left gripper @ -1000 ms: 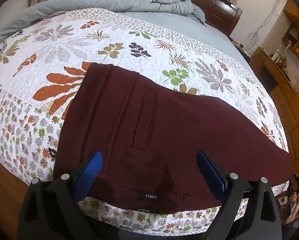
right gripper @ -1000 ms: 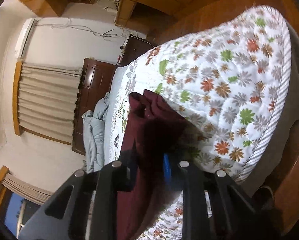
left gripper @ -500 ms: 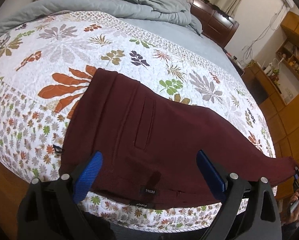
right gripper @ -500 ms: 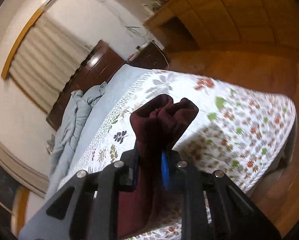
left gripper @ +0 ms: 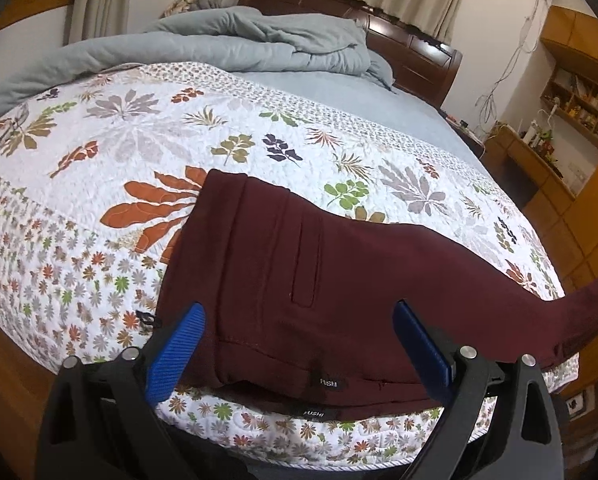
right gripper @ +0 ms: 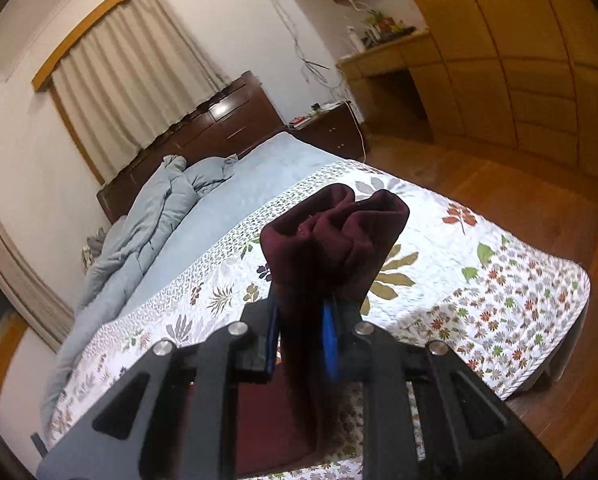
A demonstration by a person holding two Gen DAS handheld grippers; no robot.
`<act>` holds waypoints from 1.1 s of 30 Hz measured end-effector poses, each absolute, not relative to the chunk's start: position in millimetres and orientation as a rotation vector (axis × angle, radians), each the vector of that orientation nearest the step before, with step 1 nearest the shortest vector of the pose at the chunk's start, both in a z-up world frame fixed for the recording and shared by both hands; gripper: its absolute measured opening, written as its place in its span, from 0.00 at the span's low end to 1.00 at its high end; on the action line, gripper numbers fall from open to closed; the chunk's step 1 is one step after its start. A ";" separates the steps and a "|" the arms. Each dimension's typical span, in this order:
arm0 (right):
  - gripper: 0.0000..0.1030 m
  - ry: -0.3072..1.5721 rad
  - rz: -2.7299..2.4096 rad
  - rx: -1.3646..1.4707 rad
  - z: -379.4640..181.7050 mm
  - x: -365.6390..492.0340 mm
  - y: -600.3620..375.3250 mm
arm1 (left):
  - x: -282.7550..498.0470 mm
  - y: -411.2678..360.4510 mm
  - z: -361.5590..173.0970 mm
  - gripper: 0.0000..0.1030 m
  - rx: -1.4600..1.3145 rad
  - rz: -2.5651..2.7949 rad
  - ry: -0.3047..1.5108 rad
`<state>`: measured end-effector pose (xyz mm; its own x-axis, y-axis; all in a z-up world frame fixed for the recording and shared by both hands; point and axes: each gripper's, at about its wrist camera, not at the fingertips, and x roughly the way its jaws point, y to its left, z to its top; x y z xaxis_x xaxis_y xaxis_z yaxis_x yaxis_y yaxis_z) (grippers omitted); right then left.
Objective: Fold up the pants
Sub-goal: 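Fold the cuffs over toward the waistband with the right tool and release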
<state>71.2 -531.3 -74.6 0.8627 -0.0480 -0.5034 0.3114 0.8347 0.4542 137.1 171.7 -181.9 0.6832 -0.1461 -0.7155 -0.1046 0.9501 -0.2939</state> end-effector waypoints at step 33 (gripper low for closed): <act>0.17 0.602 -0.125 -0.070 -53.5 131.9 -330.6 | 121.6 199.2 -189.5 0.94 -0.470 -0.085 0.791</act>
<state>131.9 -330.6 -53.5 0.8169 -0.1375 -0.5602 0.0965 0.9901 -0.1023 121.6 199.2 -189.5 0.7056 -0.2462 -0.6645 -0.0997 0.8939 -0.4371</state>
